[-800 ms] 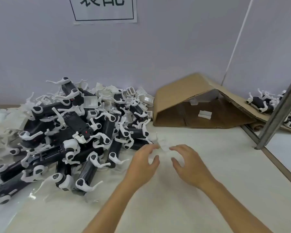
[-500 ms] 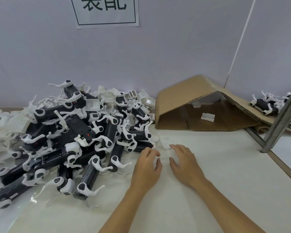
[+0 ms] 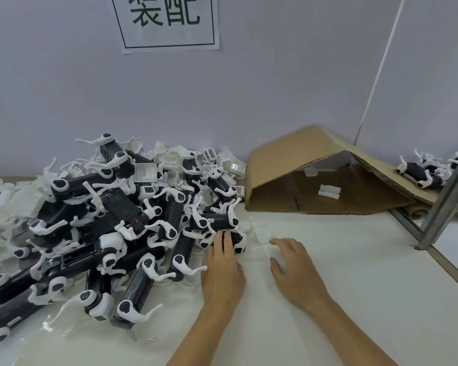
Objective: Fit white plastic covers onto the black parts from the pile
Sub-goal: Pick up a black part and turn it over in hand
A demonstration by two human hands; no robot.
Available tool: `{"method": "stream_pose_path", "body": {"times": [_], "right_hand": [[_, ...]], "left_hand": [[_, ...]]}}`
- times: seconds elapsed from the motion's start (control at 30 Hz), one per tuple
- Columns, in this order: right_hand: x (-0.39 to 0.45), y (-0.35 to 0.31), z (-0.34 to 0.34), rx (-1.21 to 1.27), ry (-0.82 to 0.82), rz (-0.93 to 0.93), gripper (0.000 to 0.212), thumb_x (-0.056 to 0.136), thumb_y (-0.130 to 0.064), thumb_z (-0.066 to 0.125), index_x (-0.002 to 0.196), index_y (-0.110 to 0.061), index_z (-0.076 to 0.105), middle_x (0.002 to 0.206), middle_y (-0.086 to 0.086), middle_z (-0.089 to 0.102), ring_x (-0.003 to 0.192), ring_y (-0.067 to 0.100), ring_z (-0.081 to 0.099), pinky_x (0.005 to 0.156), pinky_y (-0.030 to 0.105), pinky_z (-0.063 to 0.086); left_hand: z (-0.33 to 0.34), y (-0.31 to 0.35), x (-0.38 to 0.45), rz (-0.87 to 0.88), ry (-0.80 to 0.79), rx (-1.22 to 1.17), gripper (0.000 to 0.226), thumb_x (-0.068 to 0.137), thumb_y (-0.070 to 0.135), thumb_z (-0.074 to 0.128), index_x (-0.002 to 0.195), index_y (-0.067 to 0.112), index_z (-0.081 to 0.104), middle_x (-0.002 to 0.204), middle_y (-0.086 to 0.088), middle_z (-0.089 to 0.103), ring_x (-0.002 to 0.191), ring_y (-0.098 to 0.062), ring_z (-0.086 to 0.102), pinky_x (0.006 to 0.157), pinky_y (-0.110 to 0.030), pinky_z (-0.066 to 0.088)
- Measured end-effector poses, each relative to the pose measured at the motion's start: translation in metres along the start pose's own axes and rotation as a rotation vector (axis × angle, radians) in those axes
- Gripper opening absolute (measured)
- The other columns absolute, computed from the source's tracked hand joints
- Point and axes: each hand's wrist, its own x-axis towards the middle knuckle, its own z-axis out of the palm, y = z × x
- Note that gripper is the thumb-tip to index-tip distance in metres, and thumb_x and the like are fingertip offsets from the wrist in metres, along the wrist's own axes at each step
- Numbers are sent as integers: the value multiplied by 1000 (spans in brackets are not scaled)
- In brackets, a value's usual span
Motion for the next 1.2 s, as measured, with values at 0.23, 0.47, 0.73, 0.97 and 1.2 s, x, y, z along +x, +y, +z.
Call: {"method": "stream_pose_path", "body": {"times": [0.23,0.47,0.73,0.97,1.2], "right_hand": [[1,-2,-1,4,-8,7,37,98,-22,54,134,-22,53,127,-11,50,122,9,44,104,24,37],[1,-2,-1,11,12,7,39,100,-24,51,139,-22,50,130,-12,50,123,6,42,104,19,35],[-1,-3,-1,38,31,21,32,101,-24,52,132,-28,51,122,-20,45,117,1,42,97,12,33],[0,-15,-13,417,337,299,27,97,-2,52,87,-21,68,64,-3,63,62,9,57,53,14,41],[5,-25,-27,1452,-142,665,50,103,-47,37,120,-16,73,119,19,71,111,42,66,101,57,46]], "left_hand": [[-8,0,29,131,-109,494,59,87,-5,57,139,8,33,131,-8,46,103,-23,63,70,-33,46],[-26,7,33,305,-69,533,52,87,19,74,133,14,51,110,2,66,80,-15,70,52,-26,37],[-39,27,24,148,-56,-418,14,99,31,57,99,18,54,70,0,61,55,-20,59,49,-24,41],[-28,48,20,-343,-169,-1388,12,99,15,60,110,12,58,86,-4,75,79,-31,75,63,-28,57],[-5,39,9,-21,-274,-1127,65,74,-35,48,116,12,65,138,4,60,116,-14,65,91,-36,58]]}}
